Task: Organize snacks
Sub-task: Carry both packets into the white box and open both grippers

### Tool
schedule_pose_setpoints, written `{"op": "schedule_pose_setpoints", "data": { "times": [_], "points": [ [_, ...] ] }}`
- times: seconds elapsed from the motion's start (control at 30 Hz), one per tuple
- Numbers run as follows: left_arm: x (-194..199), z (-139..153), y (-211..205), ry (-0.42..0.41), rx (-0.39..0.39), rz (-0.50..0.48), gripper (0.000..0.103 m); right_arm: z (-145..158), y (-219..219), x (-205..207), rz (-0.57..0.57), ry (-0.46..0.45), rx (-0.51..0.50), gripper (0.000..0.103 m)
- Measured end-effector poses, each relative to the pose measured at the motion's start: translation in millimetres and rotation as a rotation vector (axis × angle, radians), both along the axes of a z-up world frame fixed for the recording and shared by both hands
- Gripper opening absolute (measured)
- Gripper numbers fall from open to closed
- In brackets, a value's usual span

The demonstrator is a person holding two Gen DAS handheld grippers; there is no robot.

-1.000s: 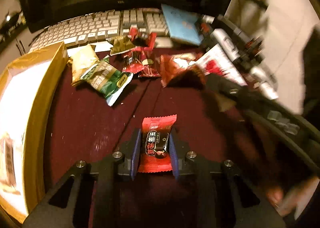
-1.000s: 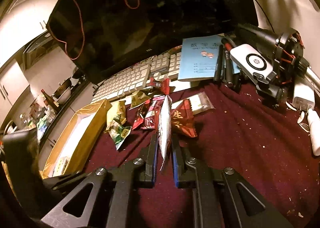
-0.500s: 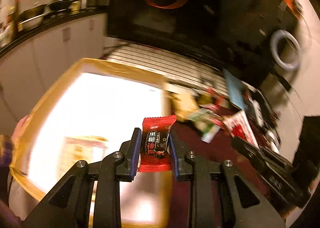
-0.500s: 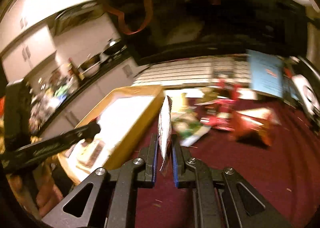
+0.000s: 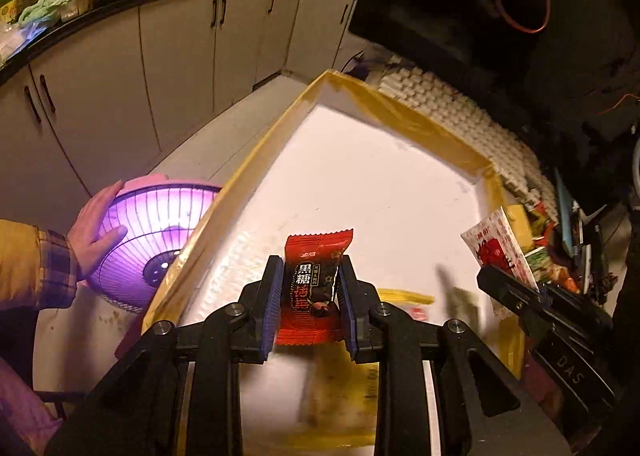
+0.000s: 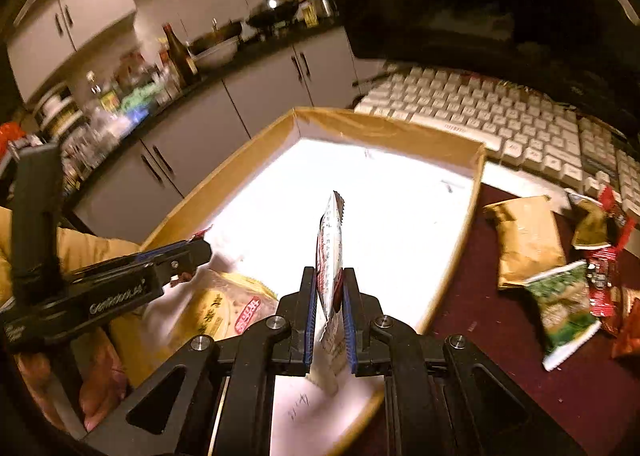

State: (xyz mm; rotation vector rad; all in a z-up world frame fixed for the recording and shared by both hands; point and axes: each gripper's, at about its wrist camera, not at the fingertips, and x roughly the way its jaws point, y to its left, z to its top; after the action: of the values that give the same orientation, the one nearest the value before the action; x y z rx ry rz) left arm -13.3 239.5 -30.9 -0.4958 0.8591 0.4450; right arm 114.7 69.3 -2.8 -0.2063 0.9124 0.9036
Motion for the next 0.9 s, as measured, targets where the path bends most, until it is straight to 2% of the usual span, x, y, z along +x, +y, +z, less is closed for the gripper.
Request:
{"op": "schedule_pose_setpoints", "data": {
  "times": [0.1, 0.13, 0.2, 0.27, 0.3, 0.33, 0.37, 0.4, 0.43, 0.5, 0.57, 0.67, 0.8, 0.9],
  "points": [
    [3, -7, 1, 0.026, 0.001, -0.004, 0.024, -8, 8, 0, 0.01, 0.009, -0.023, 0.012],
    [4, -6, 1, 0.036, 0.007, -0.009, 0.024, -10, 9, 0, 0.015, 0.01, -0.027, 0.016],
    [2, -7, 3, 0.039, 0.006, -0.004, 0.025, -12, 10, -2, 0.022, 0.003, -0.035, 0.017],
    [1, -8, 5, 0.032, -0.008, -0.001, 0.025, -13, 10, -4, 0.027, 0.0, -0.025, 0.027],
    [1, -7, 6, 0.028, -0.015, -0.004, 0.025, -11, 8, -6, 0.028, 0.002, -0.005, 0.038],
    [-1, -5, 6, 0.017, -0.023, 0.001, 0.028, -8, 2, -7, 0.028, 0.004, 0.023, 0.043],
    [-5, 0, 6, -0.009, -0.025, 0.015, 0.031, -3, -6, -8, 0.025, 0.005, 0.055, 0.044],
    [-8, 6, 4, -0.039, -0.016, 0.022, 0.039, 1, -14, -9, 0.023, 0.007, 0.084, 0.046],
    [-11, 12, 1, -0.068, 0.002, 0.02, 0.054, 5, -23, -9, 0.017, 0.009, 0.11, 0.052],
    [-14, 24, -11, -0.111, 0.044, 0.008, 0.074, 9, -45, -9, -0.016, 0.009, 0.149, 0.058],
    [-15, 33, -24, -0.134, 0.072, -0.008, 0.075, 11, -69, -7, -0.058, 0.014, 0.173, 0.059],
    [-12, 42, -51, -0.161, 0.078, -0.087, 0.075, 12, -108, -5, -0.129, 0.013, 0.205, 0.059],
    [0, 46, -98, -0.19, 0.029, -0.23, 0.075, 14, -154, 0, -0.247, -0.06, 0.181, 0.06],
    [9, 42, -128, -0.176, 0.015, -0.311, 0.075, 13, -183, 7, -0.308, -0.069, 0.179, 0.061]
  ]
}}
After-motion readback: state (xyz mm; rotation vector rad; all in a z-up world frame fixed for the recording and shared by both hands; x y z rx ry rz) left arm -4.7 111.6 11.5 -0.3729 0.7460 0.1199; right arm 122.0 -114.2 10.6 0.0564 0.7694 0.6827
